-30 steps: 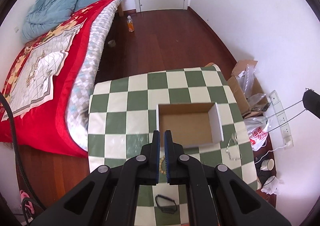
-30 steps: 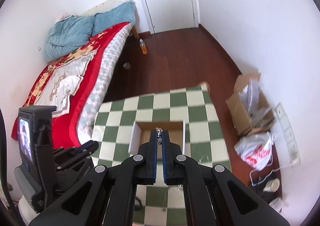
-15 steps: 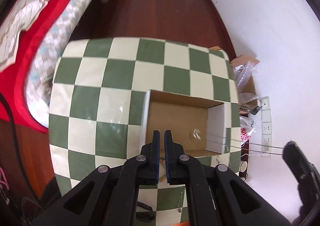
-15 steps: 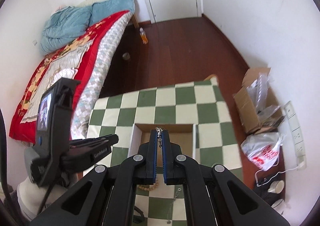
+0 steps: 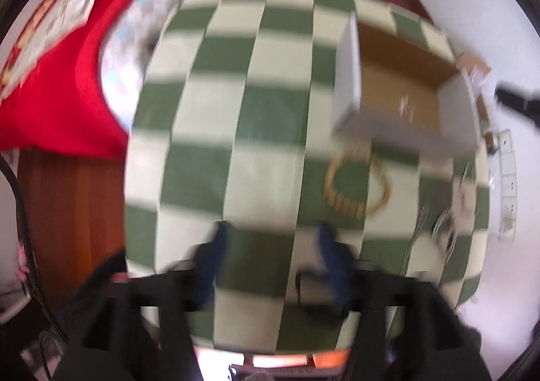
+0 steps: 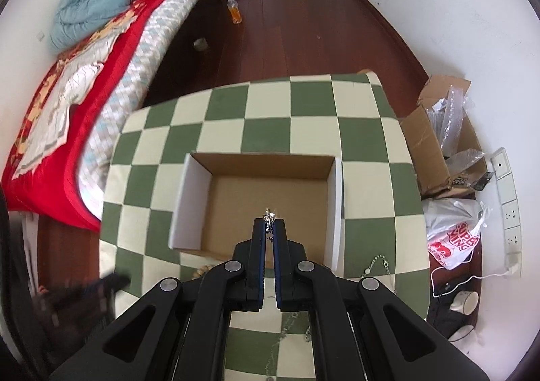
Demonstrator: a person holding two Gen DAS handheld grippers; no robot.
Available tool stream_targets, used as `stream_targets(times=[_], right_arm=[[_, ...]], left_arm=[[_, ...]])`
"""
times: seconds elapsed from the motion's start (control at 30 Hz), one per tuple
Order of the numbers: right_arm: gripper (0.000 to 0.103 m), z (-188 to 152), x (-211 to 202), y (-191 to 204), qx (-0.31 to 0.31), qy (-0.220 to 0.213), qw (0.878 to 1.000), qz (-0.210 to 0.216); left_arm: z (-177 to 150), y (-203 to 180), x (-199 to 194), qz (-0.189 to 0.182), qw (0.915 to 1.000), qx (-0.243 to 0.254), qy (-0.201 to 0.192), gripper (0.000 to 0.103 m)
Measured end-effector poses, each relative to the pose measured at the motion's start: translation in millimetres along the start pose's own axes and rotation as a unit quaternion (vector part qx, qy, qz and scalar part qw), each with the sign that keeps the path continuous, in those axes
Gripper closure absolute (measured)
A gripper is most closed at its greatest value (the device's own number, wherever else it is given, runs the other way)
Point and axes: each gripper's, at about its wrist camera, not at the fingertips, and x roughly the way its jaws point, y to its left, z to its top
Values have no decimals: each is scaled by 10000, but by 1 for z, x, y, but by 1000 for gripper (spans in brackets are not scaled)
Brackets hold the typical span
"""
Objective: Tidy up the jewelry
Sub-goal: 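Carry the black band into the box with the left tool while the right tool drops the earrings in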
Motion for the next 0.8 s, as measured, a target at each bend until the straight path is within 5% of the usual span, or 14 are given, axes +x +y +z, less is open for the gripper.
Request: stream_targets(times=[0.2, 0.33, 0.37, 0.4, 0.47, 0.63, 0.8], right_arm=[[99, -12, -4, -14, 226, -49, 9997, 80], [99, -22, -11, -20, 430, -148, 9987, 222], [99, -24, -13, -21, 475, -155, 9984, 270], [99, -25, -14, -22, 498, -155, 9982, 305], [99, -28, -17, -22, 540, -172, 9977, 361], [99, -26, -27, -22, 524, -251, 9973, 448], [99, -13, -46, -25, 605, -429, 9949, 680]], left_arm=[[-56, 6, 47, -278, 9934, -679, 887, 39], [-66, -6, 61, -68, 9938, -552, 958, 42], [-66, -9, 63, 1, 9948, -487, 898, 47], [-66, -13, 64, 139, 9957, -393, 825, 73], [-64, -19, 62, 205, 9971, -247, 683, 102], [-51, -23, 37, 436, 9989, 72, 161, 103], [-12, -31, -26, 186, 9982, 279, -501, 103]])
